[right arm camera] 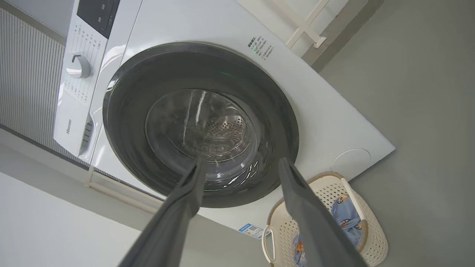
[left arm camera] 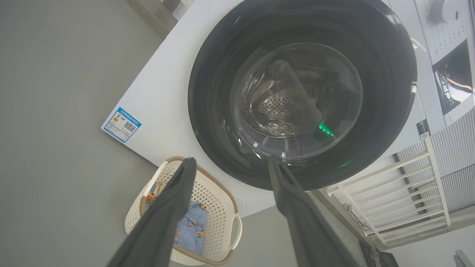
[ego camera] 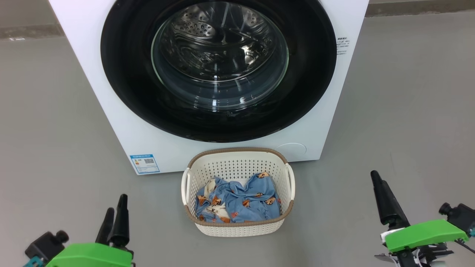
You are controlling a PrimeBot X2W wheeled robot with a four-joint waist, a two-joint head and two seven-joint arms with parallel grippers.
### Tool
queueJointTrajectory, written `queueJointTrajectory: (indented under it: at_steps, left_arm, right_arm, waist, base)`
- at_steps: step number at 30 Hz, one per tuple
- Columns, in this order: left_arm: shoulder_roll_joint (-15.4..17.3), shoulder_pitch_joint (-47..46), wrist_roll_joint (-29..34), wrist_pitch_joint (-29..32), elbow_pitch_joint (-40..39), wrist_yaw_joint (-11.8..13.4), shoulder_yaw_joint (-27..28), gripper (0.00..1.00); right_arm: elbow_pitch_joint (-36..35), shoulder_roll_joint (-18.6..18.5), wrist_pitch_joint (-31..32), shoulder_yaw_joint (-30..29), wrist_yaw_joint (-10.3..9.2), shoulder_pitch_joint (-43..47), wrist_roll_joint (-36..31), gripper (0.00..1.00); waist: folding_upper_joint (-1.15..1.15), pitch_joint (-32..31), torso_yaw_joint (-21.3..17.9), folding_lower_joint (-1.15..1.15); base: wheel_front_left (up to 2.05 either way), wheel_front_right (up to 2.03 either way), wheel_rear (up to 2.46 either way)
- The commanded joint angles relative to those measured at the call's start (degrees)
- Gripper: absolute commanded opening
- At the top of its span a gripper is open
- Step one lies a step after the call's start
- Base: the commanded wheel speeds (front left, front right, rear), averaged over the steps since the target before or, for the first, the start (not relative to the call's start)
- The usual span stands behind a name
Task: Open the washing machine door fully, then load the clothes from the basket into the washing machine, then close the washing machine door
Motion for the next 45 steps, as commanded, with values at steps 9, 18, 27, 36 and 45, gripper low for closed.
queueJointTrajectory:
  at_steps: [9, 18, 27, 36, 45]
  left_arm:
    - [1.4, -3.4, 12.0, -2.0, -1.5, 0.6, -0.1, 1.00]
    - [2.1, -4.1, 21.2, -3.6, -0.6, 2.5, -1.3, 1.00]
    - [2.2, -4.8, 26.7, -5.1, 0.4, 3.5, -1.3, 1.00]
    - [2.1, -5.2, 31.6, -6.6, 0.6, 3.8, -1.2, 1.00]
    - [1.9, -5.5, 34.9, -7.9, 1.5, 3.8, -1.0, 1.00]
  right_arm:
    - [-0.7, -0.9, -2.1, 1.4, 0.05, -3.5, -11.8, 1.00]
    - [1.7, -0.8, -3.6, 1.9, 0.06, -4.7, -22.9, 1.00]
    - [3.4, -0.6, -5.1, 2.7, 0.06, -5.9, -31.3, 1.00]
    - [4.4, -0.7, -6.6, 3.1, 0.07, -6.8, -38.4, 1.00]
    - [4.4, -1.0, -7.9, 3.7, 0.07, -7.6, -43.9, 1.00]
  waist:
    - [0.00, 0.0, -0.1, 0.00]
    - [0.00, -0.1, -0.2, 0.00]
    - [0.00, -0.2, -0.3, 0.00]
    - [0.00, -0.4, -0.4, 0.00]
    - [0.00, -0.5, -0.6, 0.00]
  base:
    - [0.00, 0.00, 0.00]
    - [0.00, 0.00, 0.00]
    - [0.00, 0.00, 0.00]
    - [0.00, 0.00, 0.00]
    - [0.00, 0.00, 0.00]
